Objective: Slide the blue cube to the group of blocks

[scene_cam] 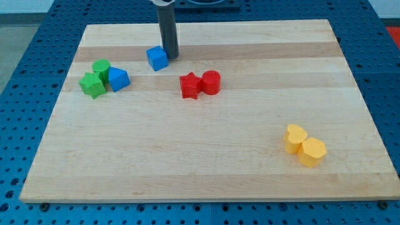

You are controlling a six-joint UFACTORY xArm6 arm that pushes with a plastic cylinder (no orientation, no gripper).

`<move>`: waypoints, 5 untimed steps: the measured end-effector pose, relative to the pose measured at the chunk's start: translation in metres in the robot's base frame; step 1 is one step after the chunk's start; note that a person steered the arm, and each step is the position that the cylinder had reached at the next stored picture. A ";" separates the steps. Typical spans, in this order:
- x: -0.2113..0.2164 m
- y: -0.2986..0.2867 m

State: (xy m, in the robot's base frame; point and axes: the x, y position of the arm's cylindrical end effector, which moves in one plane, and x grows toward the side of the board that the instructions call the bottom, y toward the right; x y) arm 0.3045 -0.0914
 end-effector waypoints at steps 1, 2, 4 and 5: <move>0.010 -0.020; 0.024 -0.033; 0.041 -0.043; 0.035 -0.029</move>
